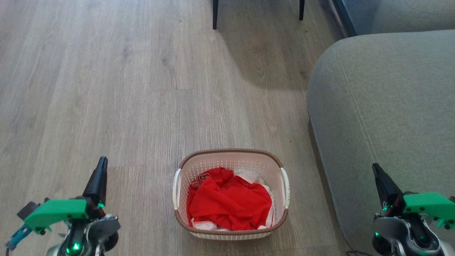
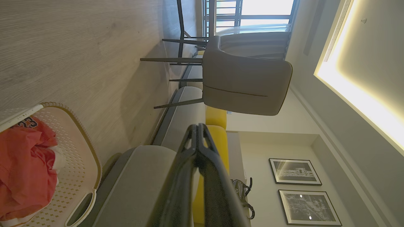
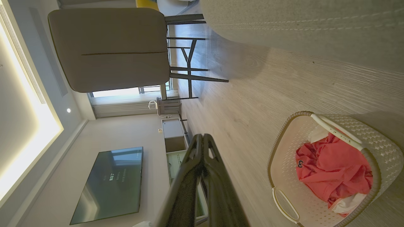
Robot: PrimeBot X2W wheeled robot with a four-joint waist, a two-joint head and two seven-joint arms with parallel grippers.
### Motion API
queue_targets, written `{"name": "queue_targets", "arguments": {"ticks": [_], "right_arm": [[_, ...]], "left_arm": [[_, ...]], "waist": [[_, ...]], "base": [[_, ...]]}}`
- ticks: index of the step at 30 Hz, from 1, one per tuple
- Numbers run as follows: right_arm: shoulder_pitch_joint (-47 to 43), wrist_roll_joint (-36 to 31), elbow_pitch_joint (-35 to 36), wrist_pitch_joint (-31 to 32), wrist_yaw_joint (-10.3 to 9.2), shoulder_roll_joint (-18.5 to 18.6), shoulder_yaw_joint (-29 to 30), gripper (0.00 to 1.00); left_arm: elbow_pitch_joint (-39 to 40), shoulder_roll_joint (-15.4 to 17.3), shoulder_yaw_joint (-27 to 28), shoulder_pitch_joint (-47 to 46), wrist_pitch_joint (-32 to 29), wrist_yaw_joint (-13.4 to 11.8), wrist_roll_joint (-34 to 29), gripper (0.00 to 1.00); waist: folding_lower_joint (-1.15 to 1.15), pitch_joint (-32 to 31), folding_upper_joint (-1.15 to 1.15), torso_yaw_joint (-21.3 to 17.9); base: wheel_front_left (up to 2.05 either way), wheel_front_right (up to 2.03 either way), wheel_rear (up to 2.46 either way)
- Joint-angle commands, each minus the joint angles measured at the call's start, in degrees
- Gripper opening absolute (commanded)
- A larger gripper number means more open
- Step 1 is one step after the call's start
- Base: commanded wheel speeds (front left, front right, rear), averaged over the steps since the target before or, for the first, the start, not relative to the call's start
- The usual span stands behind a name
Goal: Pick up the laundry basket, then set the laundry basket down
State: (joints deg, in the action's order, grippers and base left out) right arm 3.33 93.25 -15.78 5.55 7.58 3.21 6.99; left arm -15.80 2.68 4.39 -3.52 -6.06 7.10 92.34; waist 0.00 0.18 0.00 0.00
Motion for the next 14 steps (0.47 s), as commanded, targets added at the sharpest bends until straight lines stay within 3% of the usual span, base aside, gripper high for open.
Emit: {"name": "queue_targets", "arguments": {"ticks": [1, 14], "right_arm": [[2.8, -0.6, 1.8, 0.5, -0.09, 0.1, -1.0, 0.0], [2.8, -0.7, 1.8, 0.6, -0.09, 0.0, -0.9, 0.0]], "left_arm": [[1.8, 0.3, 2.1, -2.7, -0.4, 0.4, -0.1, 0.0], [1.8, 0.3, 2.1, -2.7, -0.4, 0.4, -0.2, 0.0]], "waist": [[0.0, 0.0, 0.0, 0.0], [0.0, 0.0, 0.0, 0.0]], "base": [[0.0, 0.0, 0.0], [0.0, 0.0, 0.0]]}}
